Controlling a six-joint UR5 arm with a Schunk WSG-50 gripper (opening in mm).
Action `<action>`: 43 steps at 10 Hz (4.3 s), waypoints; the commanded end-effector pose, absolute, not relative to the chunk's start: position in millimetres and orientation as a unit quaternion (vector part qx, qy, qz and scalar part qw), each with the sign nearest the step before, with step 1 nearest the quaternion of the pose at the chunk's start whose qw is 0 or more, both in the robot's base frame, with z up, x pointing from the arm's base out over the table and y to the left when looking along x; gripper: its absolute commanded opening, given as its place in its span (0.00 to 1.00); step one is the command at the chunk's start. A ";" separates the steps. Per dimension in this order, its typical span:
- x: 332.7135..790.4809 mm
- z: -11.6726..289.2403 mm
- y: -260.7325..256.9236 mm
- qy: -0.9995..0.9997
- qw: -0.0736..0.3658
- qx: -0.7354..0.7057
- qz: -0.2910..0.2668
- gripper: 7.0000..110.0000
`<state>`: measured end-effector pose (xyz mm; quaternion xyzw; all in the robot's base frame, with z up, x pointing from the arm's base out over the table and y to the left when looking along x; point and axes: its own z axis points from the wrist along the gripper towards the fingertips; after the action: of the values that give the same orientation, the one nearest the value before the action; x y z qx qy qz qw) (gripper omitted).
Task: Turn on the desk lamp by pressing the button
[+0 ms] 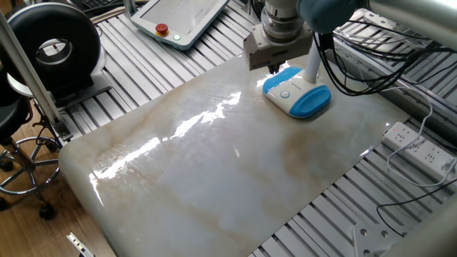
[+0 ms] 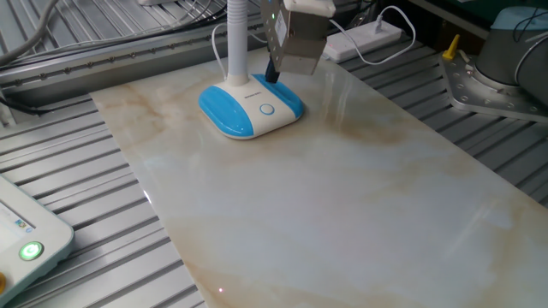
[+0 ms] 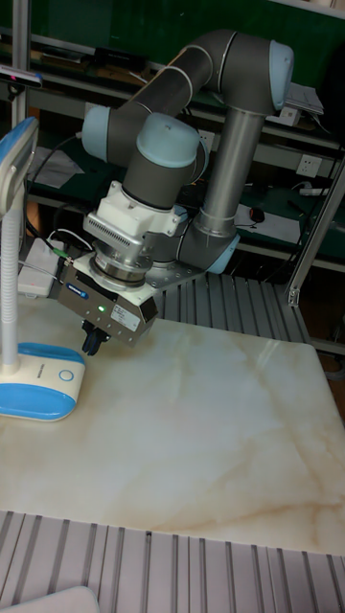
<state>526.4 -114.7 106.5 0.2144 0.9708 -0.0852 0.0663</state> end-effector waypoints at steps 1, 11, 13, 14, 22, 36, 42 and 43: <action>510.8 104.0 -105.7 0.975 0.031 0.209 -0.072 0.00; 500.6 104.3 -108.1 0.967 0.015 0.241 -0.081 0.00; 501.5 88.7 -112.1 0.969 0.014 0.236 -0.070 0.00; 501.9 81.7 -112.5 0.969 0.014 0.236 -0.066 0.00; 503.8 50.1 -118.3 0.970 0.025 0.230 -0.079 0.00; 502.7 28.9 -145.1 0.962 0.049 0.248 -0.103 0.00; 503.0 21.9 -150.7 0.963 0.059 0.242 -0.099 0.00; 504.3 19.8 -150.8 0.963 0.060 0.242 -0.098 0.00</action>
<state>502.3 -149.9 24.0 0.2395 0.9636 -0.1050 0.0560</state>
